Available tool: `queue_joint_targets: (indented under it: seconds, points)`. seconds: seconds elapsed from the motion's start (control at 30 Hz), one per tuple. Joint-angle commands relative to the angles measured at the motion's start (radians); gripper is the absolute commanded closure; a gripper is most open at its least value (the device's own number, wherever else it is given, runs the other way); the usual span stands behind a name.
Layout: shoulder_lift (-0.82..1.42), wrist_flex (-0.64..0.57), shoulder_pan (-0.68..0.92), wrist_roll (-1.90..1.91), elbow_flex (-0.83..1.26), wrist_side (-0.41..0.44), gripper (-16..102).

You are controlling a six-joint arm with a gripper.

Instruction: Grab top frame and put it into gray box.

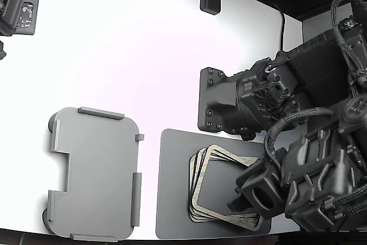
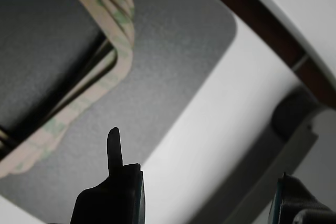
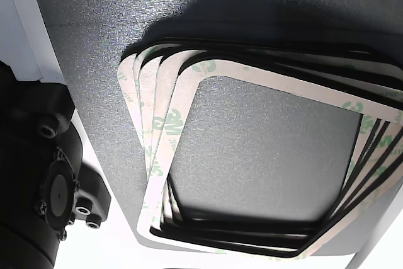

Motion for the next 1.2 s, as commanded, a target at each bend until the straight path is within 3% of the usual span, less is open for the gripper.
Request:
queue_joint_targets:
  seconds: [0.0, 0.3, 0.63, 1.17]
  points:
    - [0.014, 0.008, 0.106, -0.035, 0.002, 0.014, -14]
    - [-0.08, -0.005, 0.293, 0.017, 0.023, 0.017, -14]
    - [-0.29, -0.025, 0.505, 0.224, -0.06, 0.107, -14]
    - [-0.509, -0.06, 0.63, 0.305, -0.178, 0.078, -13]
